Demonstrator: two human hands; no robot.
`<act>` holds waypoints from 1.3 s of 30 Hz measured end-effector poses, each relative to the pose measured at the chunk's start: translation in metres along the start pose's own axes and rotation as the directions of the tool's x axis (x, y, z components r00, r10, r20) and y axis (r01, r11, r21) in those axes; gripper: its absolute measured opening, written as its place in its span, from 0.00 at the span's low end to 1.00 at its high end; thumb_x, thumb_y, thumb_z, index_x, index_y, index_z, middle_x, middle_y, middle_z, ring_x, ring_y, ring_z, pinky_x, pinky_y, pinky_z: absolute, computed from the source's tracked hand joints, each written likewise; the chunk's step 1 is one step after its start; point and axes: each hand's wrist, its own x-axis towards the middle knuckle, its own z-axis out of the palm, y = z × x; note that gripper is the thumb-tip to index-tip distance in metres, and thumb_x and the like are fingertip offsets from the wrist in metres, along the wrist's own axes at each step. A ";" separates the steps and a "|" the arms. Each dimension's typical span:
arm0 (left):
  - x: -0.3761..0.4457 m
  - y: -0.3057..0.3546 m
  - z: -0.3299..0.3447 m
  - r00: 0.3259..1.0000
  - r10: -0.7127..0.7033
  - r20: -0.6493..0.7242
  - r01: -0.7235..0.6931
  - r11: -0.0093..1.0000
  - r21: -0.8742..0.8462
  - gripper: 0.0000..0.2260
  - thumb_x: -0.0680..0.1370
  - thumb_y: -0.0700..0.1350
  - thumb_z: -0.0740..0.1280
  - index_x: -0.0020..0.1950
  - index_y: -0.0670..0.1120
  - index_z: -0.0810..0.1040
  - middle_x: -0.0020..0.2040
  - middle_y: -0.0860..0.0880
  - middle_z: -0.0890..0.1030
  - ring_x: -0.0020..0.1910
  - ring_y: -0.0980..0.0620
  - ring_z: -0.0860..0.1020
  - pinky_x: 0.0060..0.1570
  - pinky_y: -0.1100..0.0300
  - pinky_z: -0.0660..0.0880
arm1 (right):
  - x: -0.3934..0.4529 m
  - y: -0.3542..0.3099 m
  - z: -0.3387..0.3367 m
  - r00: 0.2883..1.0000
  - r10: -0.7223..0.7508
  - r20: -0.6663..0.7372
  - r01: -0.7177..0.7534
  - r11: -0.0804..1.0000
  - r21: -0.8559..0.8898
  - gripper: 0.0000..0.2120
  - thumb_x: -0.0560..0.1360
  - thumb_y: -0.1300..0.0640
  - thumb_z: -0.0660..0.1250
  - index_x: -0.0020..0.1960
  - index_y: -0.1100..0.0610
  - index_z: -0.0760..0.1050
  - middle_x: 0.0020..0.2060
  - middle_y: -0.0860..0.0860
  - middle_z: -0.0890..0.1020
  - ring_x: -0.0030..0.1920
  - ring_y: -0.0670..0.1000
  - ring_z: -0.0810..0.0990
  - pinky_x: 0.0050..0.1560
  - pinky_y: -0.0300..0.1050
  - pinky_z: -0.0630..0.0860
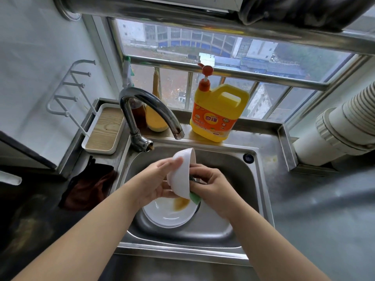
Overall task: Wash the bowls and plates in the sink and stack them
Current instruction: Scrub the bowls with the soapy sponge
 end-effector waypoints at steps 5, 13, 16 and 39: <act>0.003 -0.014 -0.002 0.997 0.070 0.014 -0.069 0.996 -0.060 0.45 0.58 0.64 0.78 0.71 0.55 0.67 0.64 0.42 0.76 0.58 0.42 0.80 0.50 0.46 0.80 | -0.001 -0.006 -0.002 0.988 0.150 -0.037 -0.133 0.951 0.280 0.10 0.76 0.65 0.66 0.55 0.58 0.80 0.49 0.57 0.84 0.49 0.55 0.82 0.54 0.51 0.79; 0.000 -0.012 0.000 0.979 0.201 0.032 -0.193 0.968 -0.160 0.42 0.57 0.58 0.81 0.69 0.52 0.72 0.59 0.39 0.78 0.56 0.41 0.80 0.46 0.47 0.79 | -0.002 -0.012 0.002 0.994 0.104 0.017 -0.104 0.958 0.268 0.13 0.71 0.58 0.72 0.55 0.58 0.81 0.53 0.59 0.82 0.52 0.56 0.81 0.57 0.53 0.77; -0.001 -0.003 -0.001 0.981 0.180 0.069 -0.168 0.974 -0.154 0.39 0.61 0.60 0.78 0.69 0.48 0.72 0.62 0.36 0.76 0.57 0.40 0.79 0.44 0.49 0.80 | -0.002 -0.004 0.004 1.000 0.013 0.012 -0.015 0.981 0.195 0.15 0.69 0.61 0.70 0.55 0.58 0.81 0.63 0.53 0.76 0.62 0.55 0.76 0.64 0.57 0.73; -0.011 0.005 0.009 0.983 0.169 0.069 -0.165 0.984 -0.061 0.29 0.67 0.58 0.72 0.66 0.49 0.74 0.57 0.40 0.79 0.55 0.40 0.80 0.45 0.45 0.79 | -0.011 -0.007 0.004 0.997 -0.069 0.039 0.065 0.994 0.091 0.13 0.68 0.64 0.69 0.50 0.53 0.84 0.63 0.50 0.75 0.65 0.53 0.74 0.66 0.55 0.71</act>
